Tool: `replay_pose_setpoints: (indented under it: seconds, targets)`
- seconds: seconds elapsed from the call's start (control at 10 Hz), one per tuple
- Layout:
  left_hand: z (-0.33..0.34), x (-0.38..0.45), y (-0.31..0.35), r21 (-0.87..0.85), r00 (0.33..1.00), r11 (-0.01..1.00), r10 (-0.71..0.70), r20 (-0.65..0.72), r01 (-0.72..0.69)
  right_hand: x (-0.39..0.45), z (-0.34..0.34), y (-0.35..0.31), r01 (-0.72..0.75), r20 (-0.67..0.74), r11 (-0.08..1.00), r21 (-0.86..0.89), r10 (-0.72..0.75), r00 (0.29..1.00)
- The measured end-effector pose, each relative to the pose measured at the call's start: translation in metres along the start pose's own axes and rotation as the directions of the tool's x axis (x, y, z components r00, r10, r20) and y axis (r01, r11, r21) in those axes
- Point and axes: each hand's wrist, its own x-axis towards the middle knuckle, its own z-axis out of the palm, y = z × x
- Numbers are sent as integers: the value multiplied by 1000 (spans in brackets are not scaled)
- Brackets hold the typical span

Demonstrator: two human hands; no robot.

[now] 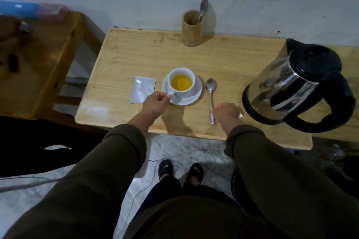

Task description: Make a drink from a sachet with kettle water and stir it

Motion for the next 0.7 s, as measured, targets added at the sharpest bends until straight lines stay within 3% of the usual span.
replay_pose_setpoints:
  seconds: [0.2,0.3,0.5,0.7]
  targets:
    - [1,1,-1,-22,1000,1000,-21,-10,21,2,1,-5,-40,-14,996,-80,39,999]
    - [0,1,0,-22,1000,1000,-17,-1,17,1,2,-7,-100,-10,994,-36,99,995]
    - [-6,-2,2,5,998,1000,12,61,-12,-12,-3,-11,-68,-94,993,-94,60,994]
    - [-25,-19,-5,4,994,1000,26,107,-26,-49,5,-4,-12,-194,1000,10,13,981]
